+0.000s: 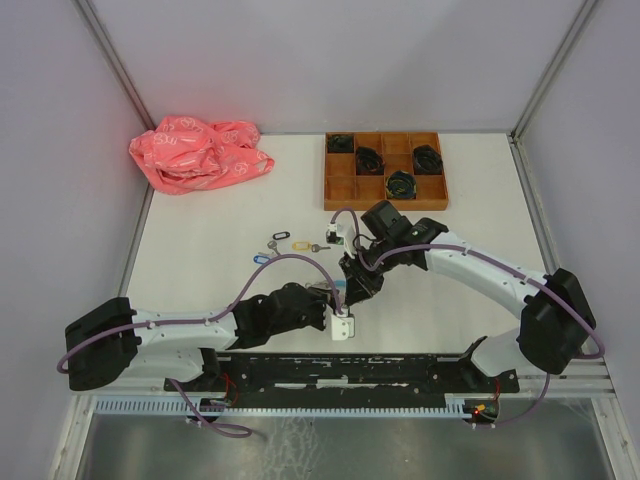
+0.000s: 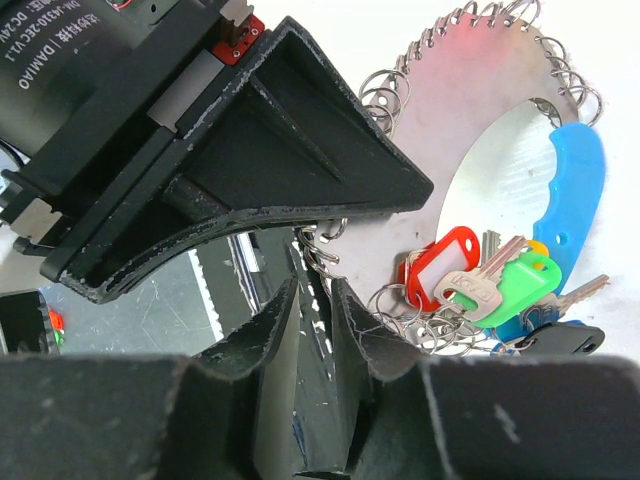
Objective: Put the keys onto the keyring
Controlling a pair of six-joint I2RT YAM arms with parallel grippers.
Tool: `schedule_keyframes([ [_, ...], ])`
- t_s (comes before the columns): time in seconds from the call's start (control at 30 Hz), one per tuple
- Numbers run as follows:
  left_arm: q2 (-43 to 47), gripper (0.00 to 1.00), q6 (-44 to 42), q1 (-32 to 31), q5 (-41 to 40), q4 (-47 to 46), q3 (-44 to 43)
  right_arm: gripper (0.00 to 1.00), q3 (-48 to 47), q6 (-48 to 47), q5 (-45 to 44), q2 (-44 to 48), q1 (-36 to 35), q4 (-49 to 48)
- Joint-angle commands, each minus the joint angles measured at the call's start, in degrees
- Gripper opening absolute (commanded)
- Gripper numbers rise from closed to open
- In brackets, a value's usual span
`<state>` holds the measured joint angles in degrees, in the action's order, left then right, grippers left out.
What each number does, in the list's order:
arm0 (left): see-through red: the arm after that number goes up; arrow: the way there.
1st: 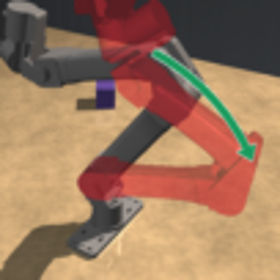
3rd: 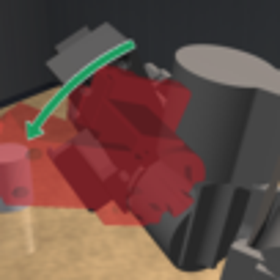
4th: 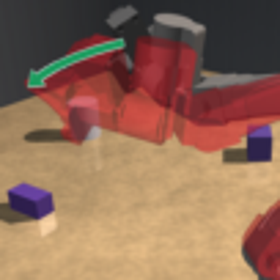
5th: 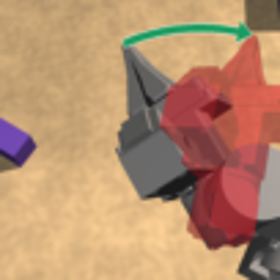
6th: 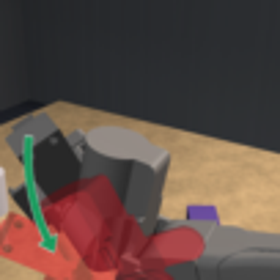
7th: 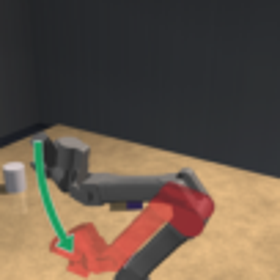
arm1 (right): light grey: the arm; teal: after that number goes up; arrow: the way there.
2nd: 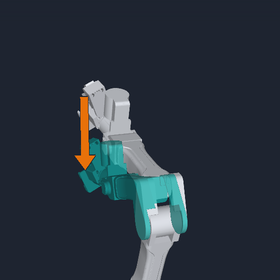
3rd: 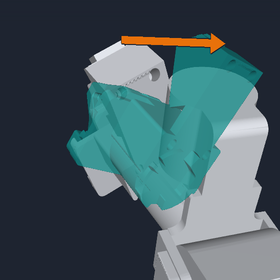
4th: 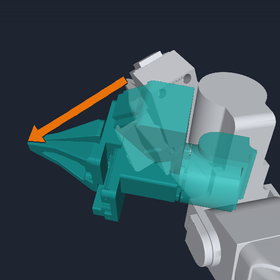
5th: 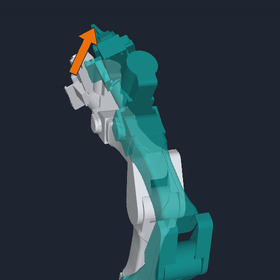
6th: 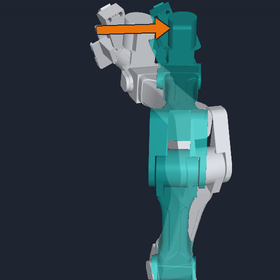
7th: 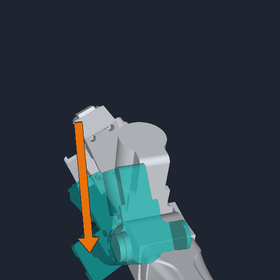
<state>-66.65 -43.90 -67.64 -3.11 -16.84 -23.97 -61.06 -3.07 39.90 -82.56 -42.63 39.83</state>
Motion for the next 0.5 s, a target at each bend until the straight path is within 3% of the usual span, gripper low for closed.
schedule_keyframes([
  [0.0,1.48,0.03,0.17,-0.35,-0.93,-3.99,-0.12,0.28,-2.38,-0.28,1.67,0.5,0.26,-0.79],
  [0.23,1.44,0.03,1.34,-0.34,-0.58,-4.35,-0.33,0.33,-0.77,-0.98,-2.67,2.59,0.25,-1.84],
  [0.47,1.94,0.03,3.1,-0.35,-0.13,-5.13,-0.04,0.33,0.51,-2.64,-1.5,3.2,0.14,-2.7],
])
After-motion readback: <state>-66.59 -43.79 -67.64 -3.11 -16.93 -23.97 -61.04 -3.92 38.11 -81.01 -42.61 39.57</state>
